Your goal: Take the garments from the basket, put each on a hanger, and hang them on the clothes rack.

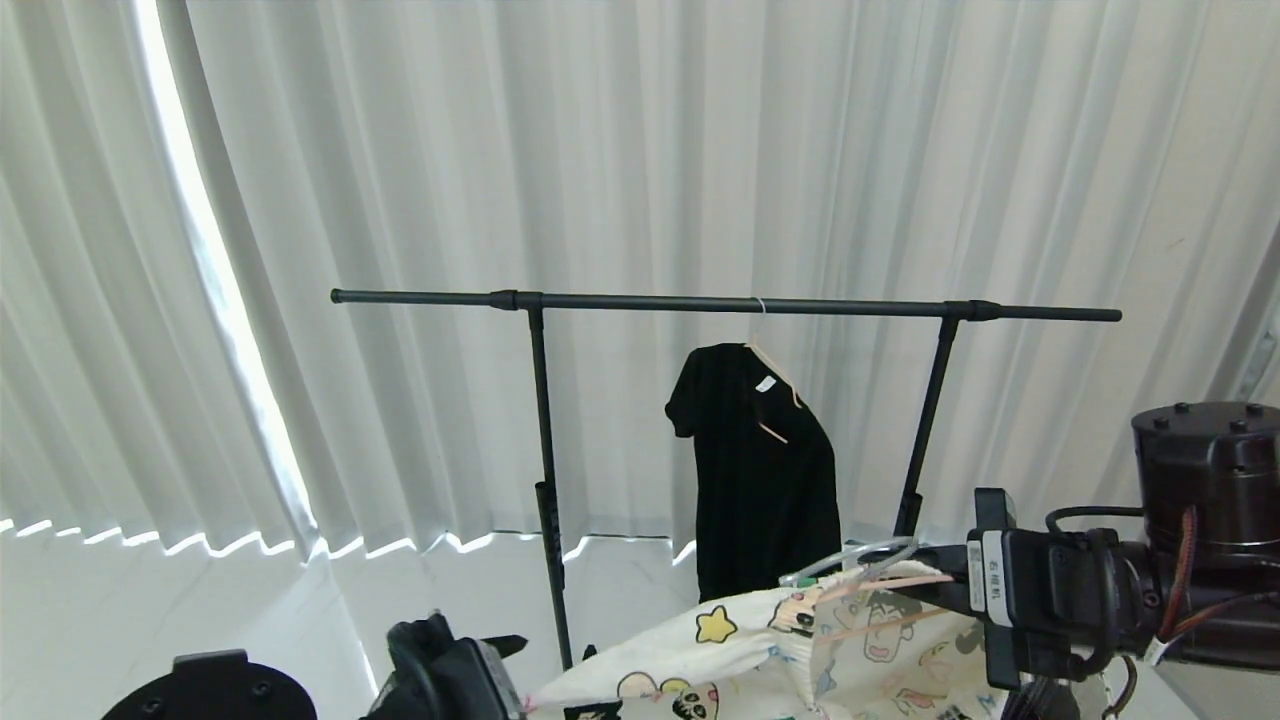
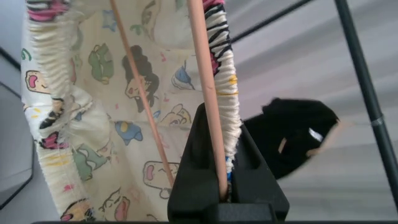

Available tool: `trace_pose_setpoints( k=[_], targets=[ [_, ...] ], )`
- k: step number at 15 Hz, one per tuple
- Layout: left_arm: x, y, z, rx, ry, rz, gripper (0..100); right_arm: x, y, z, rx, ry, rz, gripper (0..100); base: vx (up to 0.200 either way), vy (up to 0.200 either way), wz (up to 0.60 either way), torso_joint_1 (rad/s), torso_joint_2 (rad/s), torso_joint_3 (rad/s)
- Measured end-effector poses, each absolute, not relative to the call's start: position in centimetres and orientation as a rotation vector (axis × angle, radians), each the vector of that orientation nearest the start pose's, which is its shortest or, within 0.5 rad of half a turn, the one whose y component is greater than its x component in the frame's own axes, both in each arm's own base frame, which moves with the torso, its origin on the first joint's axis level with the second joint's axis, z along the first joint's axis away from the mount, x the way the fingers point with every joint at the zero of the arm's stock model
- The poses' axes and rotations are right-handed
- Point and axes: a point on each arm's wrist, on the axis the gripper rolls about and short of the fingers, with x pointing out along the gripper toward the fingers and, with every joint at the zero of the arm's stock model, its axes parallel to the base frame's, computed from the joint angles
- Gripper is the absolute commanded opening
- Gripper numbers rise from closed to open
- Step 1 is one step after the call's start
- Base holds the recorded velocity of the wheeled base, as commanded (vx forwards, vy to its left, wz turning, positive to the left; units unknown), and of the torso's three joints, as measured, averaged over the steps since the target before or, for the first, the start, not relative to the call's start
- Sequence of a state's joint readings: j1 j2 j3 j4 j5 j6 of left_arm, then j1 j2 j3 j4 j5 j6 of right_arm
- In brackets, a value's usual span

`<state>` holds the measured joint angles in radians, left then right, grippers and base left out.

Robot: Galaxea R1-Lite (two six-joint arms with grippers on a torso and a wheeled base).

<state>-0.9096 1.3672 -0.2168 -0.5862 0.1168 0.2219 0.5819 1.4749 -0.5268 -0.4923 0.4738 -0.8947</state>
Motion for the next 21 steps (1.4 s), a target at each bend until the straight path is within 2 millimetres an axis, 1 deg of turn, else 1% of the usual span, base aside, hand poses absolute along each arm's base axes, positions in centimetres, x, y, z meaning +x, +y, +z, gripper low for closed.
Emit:
trace_pose_setpoints(
  k=[3,4,5,7,11,12,15,18,20,21],
  targets=[
    [11.3,-9.6,9.9,0.455,0.497,-0.654,100,18.3,12.1,16.3,-0.788,-0.026,1.145,0,0.000,0.000,0.00,0.000,0.00,0.000],
    [11.6,-8.8,9.7,0.436,0.513,-0.621,100,18.2,12.0,16.5,-0.778,-0.028,1.137,0,0.000,0.000,0.00,0.000,0.00,0.000],
    [11.7,-8.5,9.7,0.424,0.521,-0.615,100,18.1,11.9,16.7,-0.776,-0.034,1.132,0,0.000,0.000,0.00,0.000,0.00,0.000],
    [11.8,-8.4,9.5,0.404,0.532,-0.658,100,17.9,11.8,17.1,-0.774,-0.050,1.125,0,0.000,0.000,0.00,0.000,0.00,0.000],
    [11.9,-9.0,9.6,0.399,0.533,-0.714,100,17.6,11.6,17.5,-0.773,-0.069,1.118,0,0.000,0.000,0.00,0.000,0.00,0.000],
    [12.0,-9.1,9.7,0.397,0.532,-0.720,0,17.5,11.6,17.6,-0.773,-0.074,1.121,0,0.000,0.000,0.00,0.000,0.00,0.000],
    [12.6,-9.6,10.0,0.391,0.523,-0.734,0,17.1,11.8,17.8,-0.774,-0.089,1.131,0,0.000,0.000,0.00,0.000,0.00,0.000],
    [12.9,-9.9,9.8,0.393,0.535,-0.732,0,16.9,11.8,18.0,-0.773,-0.097,1.129,0,0.000,0.000,0.00,0.000,0.00,0.000],
    [13.1,-9.5,9.5,0.391,0.555,-0.712,0,16.9,11.7,18.0,-0.773,-0.098,1.123,0,0.000,0.000,0.00,0.000,0.00,0.000],
    [13.2,-9.1,9.3,0.386,0.572,-0.685,0,17.0,11.5,18.1,-0.770,-0.095,1.113,0,0.000,0.000,0.00,0.000,0.00,0.000]
  ],
)
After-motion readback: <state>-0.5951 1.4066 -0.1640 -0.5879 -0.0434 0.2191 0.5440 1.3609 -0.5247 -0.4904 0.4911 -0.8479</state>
